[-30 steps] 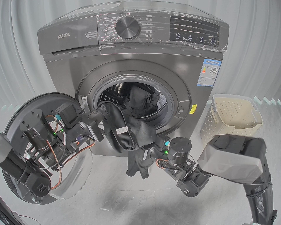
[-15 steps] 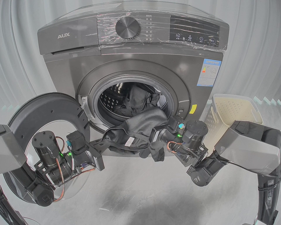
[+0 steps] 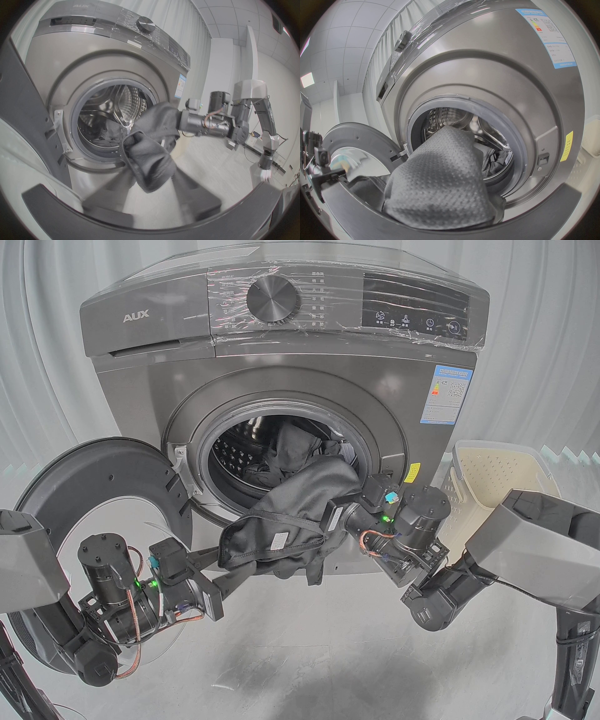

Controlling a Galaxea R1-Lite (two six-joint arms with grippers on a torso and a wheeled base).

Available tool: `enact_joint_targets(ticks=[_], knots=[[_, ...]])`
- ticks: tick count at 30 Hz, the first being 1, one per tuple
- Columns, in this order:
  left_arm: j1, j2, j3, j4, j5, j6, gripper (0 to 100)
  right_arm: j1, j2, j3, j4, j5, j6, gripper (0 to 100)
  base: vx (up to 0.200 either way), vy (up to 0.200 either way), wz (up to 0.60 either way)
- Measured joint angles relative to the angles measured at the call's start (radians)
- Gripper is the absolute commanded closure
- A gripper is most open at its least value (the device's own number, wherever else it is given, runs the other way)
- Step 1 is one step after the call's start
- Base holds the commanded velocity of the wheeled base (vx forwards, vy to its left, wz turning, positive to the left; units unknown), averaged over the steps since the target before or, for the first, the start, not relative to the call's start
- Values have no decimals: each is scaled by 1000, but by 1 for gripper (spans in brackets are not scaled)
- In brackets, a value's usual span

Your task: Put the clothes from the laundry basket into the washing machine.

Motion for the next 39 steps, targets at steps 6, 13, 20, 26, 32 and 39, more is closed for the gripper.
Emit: enact_joint_targets(ticks=[6,13,20,26,32,39], knots=[[-1,2,58,0,-51,46,0,-21,-17,-17,20,2,-3,100,0,0,0],[2,1,76,0,-54,53,0,-22,-31,-27,26,3,-3,100,0,0,0],[5,2,50,0,-48,46,0,5,-33,-14,16,3,-2,100,0,0,0],[20,10,-23,-1,-43,33,0,79,-33,14,12,4,-1,100,0,0,0],[13,25,-66,-1,-41,16,0,138,-27,25,11,4,-1,100,0,0,0],[0,55,-79,-1,-39,15,0,177,-22,29,7,4,3,100,0,0,0]])
